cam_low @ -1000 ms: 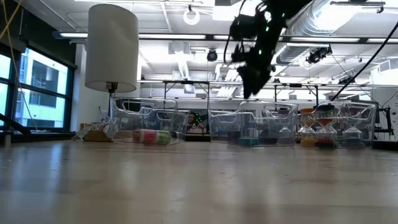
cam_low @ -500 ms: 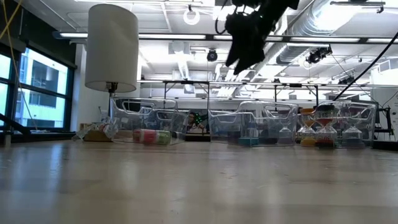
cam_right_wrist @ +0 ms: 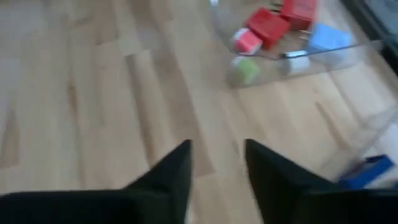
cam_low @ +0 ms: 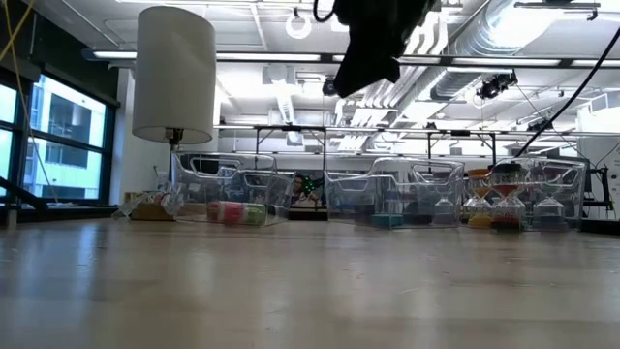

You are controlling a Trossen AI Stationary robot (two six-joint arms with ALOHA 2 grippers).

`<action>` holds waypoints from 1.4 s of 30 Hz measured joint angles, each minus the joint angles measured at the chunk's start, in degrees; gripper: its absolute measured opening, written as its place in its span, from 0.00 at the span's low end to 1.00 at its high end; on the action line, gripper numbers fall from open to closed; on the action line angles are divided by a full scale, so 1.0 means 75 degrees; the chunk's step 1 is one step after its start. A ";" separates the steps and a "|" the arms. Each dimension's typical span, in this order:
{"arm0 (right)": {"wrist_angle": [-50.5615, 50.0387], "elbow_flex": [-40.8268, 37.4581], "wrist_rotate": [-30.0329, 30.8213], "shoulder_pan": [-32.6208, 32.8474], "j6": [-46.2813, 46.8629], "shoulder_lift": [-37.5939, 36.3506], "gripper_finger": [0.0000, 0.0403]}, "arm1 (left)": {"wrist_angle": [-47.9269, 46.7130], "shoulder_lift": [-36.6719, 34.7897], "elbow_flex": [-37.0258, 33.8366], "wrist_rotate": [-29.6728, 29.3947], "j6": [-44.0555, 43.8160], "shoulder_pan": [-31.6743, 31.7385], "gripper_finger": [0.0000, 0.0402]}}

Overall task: Pick & Place Office items
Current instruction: Return to Home Position

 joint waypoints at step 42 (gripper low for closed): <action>-0.1749 -0.0342 0.2053 0.4396 0.0268 -0.2331 0.01 | -0.1680 -0.1768 0.0009 -0.0704 -0.0460 0.0342 0.00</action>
